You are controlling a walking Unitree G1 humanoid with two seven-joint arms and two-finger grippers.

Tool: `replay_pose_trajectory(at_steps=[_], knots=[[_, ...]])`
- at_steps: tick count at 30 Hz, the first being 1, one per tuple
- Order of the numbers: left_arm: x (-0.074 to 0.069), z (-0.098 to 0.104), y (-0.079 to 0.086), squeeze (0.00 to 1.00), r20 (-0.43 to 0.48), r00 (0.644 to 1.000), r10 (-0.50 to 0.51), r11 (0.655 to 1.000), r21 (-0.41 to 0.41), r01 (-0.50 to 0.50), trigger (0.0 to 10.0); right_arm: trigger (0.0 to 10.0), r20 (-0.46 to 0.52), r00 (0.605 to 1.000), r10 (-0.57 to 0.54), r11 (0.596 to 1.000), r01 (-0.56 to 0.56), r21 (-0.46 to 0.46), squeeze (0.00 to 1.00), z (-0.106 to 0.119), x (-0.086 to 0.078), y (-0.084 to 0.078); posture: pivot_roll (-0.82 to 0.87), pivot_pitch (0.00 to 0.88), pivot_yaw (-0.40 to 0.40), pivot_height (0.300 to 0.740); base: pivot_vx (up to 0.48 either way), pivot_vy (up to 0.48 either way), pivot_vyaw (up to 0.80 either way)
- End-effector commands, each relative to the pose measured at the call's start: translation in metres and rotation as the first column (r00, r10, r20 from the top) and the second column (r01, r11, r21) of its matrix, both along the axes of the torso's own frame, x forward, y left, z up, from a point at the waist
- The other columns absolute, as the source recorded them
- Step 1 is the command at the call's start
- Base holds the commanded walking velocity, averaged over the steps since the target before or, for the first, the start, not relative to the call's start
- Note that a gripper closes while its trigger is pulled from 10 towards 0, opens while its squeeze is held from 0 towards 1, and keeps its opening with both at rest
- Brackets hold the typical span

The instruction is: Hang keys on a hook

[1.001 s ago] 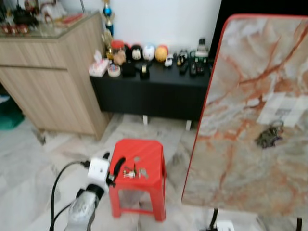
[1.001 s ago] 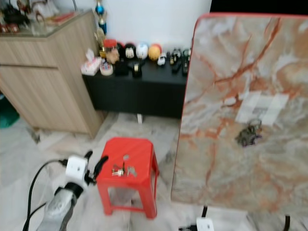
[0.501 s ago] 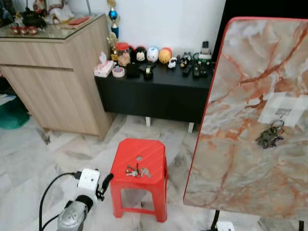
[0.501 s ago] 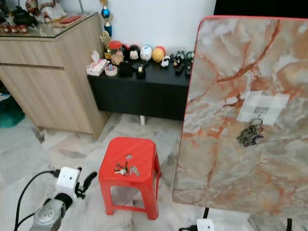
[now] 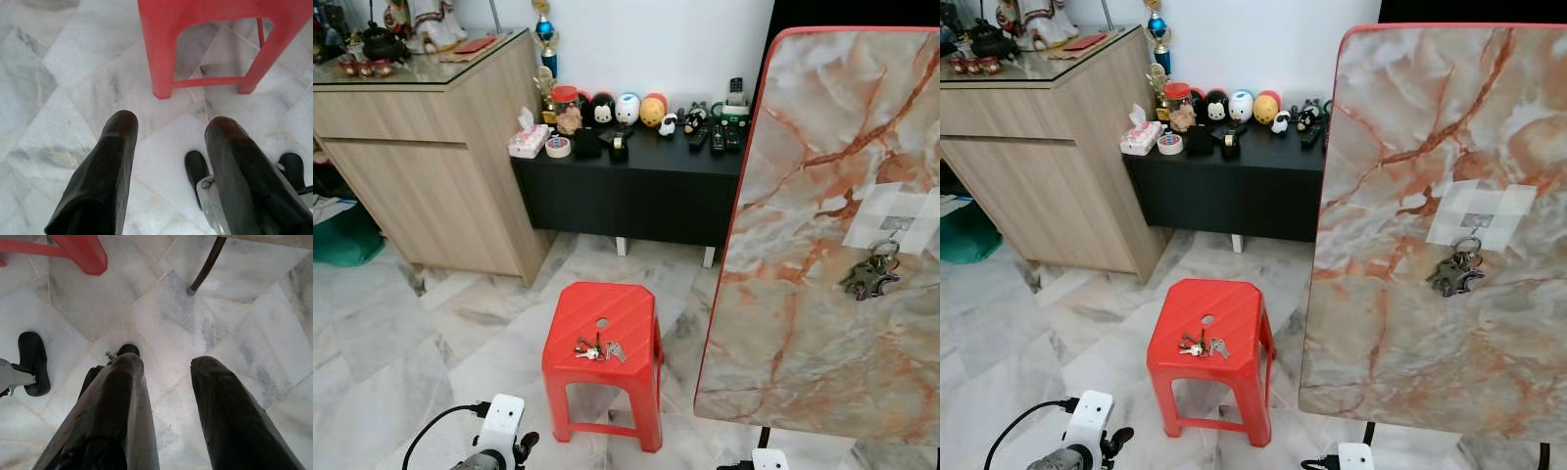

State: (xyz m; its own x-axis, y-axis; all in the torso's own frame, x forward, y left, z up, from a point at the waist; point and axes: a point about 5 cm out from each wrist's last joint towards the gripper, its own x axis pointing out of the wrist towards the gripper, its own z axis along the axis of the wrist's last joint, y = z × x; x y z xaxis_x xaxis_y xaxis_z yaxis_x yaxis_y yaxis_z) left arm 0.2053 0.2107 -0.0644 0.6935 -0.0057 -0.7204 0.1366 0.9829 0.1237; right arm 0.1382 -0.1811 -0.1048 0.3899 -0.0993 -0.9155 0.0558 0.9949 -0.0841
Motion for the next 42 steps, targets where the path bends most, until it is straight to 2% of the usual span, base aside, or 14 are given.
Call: replay_pose_trajectory(at_steps=[1, 5, 7, 12, 20, 25, 31, 42], knots=[[-0.007, -0.005, 0.001, 0.0, -0.033, 0.999, 0.026, 1.0, 0.01, -0.026, 10.0, 10.0, 0.008, 1.0, -0.023, 1.0, 0.023, 0.004, 0.0, 0.0, 0.001, -0.001, -0.01, 0.0, 0.019, 0.74, 0.0, 0.0, 0.0], [-0.014, -0.009, 0.001, 0.0, -0.061, 0.997, 0.047, 0.999, 0.015, -0.046, 10.0, 10.0, 0.005, 1.0, -0.018, 1.0, 0.018, 0.001, 0.0, 0.0, 0.0, -0.002, 0.01, 0.0, -0.004, 0.74, 0.0, 0.0, 0.0], [-0.024, -0.013, 0.005, 0.0, -0.085, 0.991, 0.099, 0.995, 0.018, -0.098, 10.0, 10.0, 0.006, 1.0, -0.02, 1.0, 0.02, 0.009, 0.0, 0.0, 0.0, 0.0, 0.01, 0.0, -0.005, 0.74, 0.0, 0.0, 0.0], [-0.028, -0.016, 0.005, 0.0, -0.104, 0.989, 0.109, 0.994, 0.025, -0.107, 10.0, 10.0, 0.006, 1.0, -0.014, 1.0, 0.014, 0.008, 0.0, 0.0, 0.0, -0.001, 0.03, 0.0, -0.01, 0.74, 0.0, 0.0, 0.0], [-0.036, -0.019, 0.006, 0.0, -0.121, 0.985, 0.126, 0.992, 0.027, -0.124, 10.0, 10.0, 0.05, 0.998, -0.043, 0.999, 0.043, -0.014, 0.0, 0.004, 0.007, -0.01, 0.02, 0.0, 0.0, 0.74, 0.0, 0.0, 0.0], [-0.035, -0.019, 0.004, 0.0, -0.125, 0.983, 0.133, 0.991, 0.016, -0.132, 10.0, 10.0, 0.064, 0.994, -0.09, 0.996, 0.09, 0.0, 0.0, 0.005, 0.008, -0.015, -0.01, 0.0, 0.013, 0.74, 0.0, 0.0, 0.0], [-0.034, -0.019, 0.004, 0.0, -0.119, 0.983, 0.136, 0.991, 0.012, -0.136, 10.0, 10.0, 0.055, 0.995, -0.081, 0.997, 0.081, -0.004, 0.0, 0.004, 0.006, -0.016, 0.0, 0.0, 0.003, 0.74, 0.0, 0.0, 0.0], [-0.036, -0.02, 0.005, 0.0, -0.117, 0.982, 0.146, 0.989, -0.001, -0.147, 10.0, 10.0, 0.058, 0.995, -0.079, 0.997, 0.079, 0.001, 0.0, 0.004, 0.006, -0.014, 0.01, 0.0, 0.004, 0.74, 0.0, 0.305, 0.0]])
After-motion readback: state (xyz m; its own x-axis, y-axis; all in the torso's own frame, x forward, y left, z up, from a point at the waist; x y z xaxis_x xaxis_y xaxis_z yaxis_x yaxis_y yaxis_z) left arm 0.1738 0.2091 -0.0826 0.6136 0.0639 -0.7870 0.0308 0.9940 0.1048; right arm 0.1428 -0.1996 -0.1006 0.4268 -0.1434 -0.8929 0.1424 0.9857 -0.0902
